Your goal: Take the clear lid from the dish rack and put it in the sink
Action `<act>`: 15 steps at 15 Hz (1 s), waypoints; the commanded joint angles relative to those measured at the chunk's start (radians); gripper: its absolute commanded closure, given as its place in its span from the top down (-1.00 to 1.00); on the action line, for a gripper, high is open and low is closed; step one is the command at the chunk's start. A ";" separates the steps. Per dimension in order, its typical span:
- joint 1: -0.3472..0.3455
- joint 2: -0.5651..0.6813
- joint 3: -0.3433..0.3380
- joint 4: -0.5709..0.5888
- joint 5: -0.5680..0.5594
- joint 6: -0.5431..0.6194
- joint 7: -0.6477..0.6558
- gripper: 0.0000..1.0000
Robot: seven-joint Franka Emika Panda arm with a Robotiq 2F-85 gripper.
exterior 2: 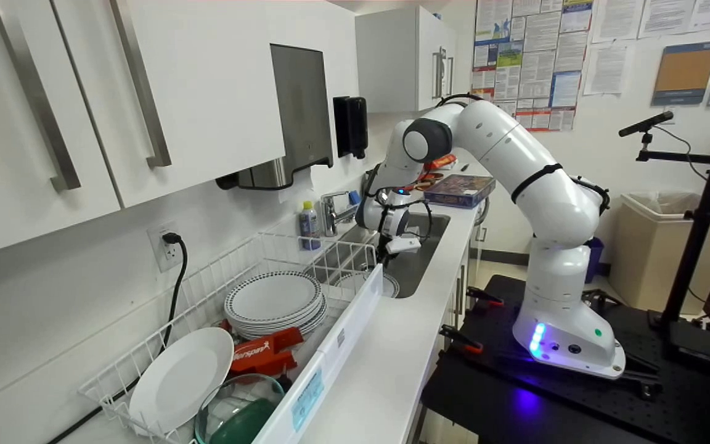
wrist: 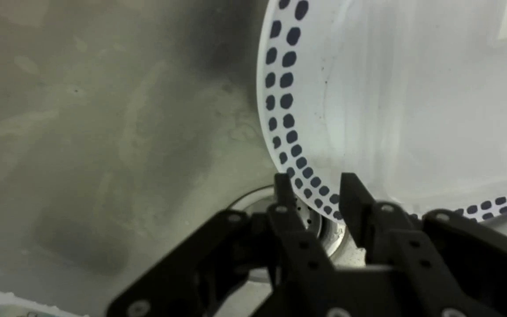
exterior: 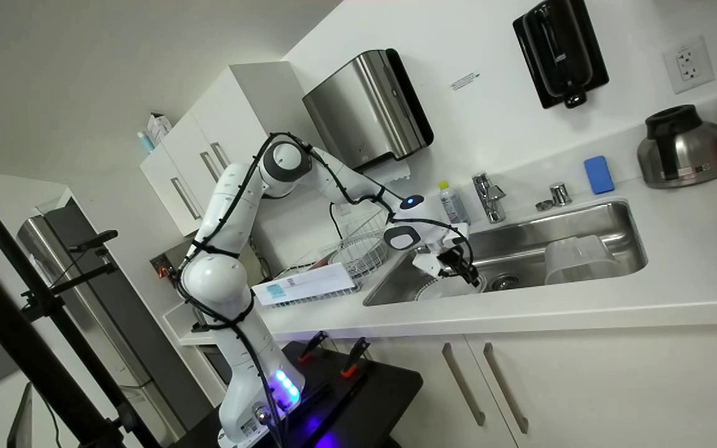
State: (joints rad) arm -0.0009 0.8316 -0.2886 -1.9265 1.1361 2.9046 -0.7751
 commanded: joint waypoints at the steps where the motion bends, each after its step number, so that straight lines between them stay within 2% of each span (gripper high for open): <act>1: 0.041 0.008 -0.031 -0.001 -0.013 0.046 0.029 0.34; 5: 0.056 -0.112 -0.057 -0.079 0.000 0.037 0.011 0.94; 7: 0.088 -0.183 -0.121 -0.132 -0.041 -0.028 0.072 1.00; 8: 0.016 -0.242 -0.063 -0.172 -0.189 -0.005 0.189 1.00; 9: 0.130 -0.253 -0.208 -0.188 -0.155 -0.108 0.204 1.00; 10: 0.131 -0.297 -0.227 -0.209 -0.214 -0.152 0.262 1.00; 13: 0.194 -0.414 -0.343 -0.253 -0.330 -0.281 0.335 1.00; 14: 0.092 -0.493 -0.243 -0.277 -0.471 -0.251 0.418 1.00; 15: 0.067 -0.535 -0.224 -0.286 -0.539 -0.261 0.456 1.00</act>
State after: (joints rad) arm 0.1448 0.4803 -0.5896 -2.1242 0.7897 2.6628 -0.4455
